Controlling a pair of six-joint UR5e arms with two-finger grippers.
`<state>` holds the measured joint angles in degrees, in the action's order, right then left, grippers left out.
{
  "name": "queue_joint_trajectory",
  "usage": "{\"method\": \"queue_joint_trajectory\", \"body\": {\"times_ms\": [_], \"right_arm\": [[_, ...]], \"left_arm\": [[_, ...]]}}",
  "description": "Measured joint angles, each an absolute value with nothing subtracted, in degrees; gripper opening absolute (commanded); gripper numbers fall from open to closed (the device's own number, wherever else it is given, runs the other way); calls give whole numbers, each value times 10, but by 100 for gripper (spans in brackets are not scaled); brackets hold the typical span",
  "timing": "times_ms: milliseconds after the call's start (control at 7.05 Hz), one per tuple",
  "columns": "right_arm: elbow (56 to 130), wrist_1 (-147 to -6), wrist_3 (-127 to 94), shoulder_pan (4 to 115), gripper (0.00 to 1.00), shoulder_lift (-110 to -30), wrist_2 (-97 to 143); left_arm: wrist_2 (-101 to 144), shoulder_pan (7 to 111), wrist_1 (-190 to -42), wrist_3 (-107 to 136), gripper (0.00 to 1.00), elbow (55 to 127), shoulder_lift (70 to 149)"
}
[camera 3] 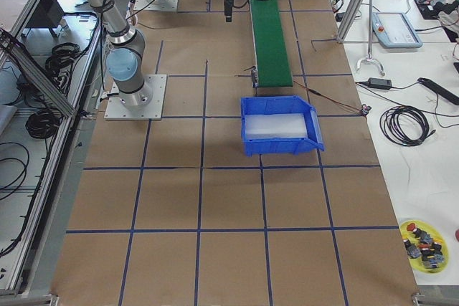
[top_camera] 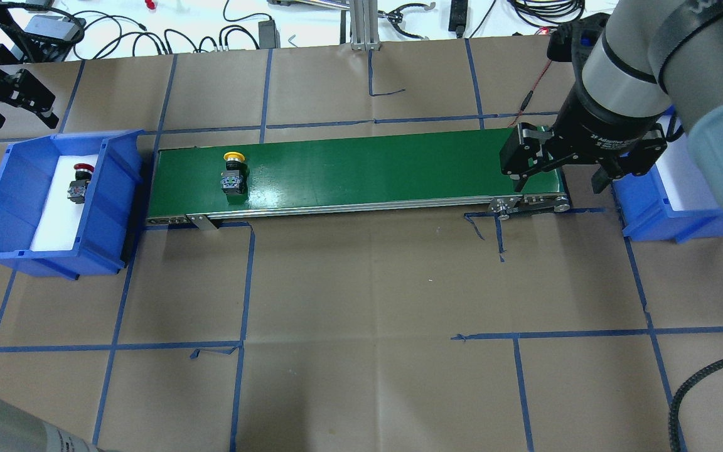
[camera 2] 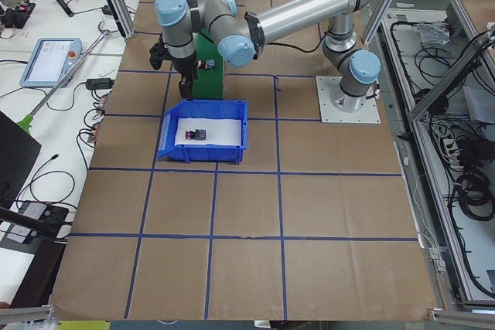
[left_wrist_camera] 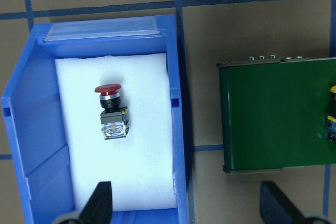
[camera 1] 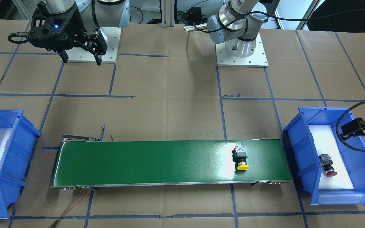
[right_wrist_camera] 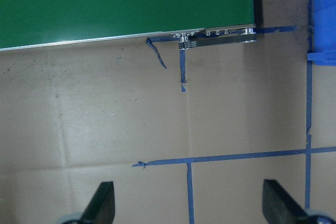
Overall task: Transport two buttons from left to right
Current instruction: 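Move the left gripper back over the bin above the red button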
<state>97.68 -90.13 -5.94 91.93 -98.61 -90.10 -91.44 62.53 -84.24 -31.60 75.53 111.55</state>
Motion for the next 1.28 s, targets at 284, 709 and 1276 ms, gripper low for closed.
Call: {"method": "queue_joint_trajectory", "body": {"times_ms": [284,709,1276], "right_arm": [[977,-901,-59,919,100,-986,-901],[976,-901,-60,919,100,-986,-901],[976,-901,-60,919,100,-986,-901]], "left_arm": [[-913,612,-816,-348,98,751,1147],[-901,617,-750,-348,98,786,1173],[-895,615,-662,-347,98,821,1218]]}}
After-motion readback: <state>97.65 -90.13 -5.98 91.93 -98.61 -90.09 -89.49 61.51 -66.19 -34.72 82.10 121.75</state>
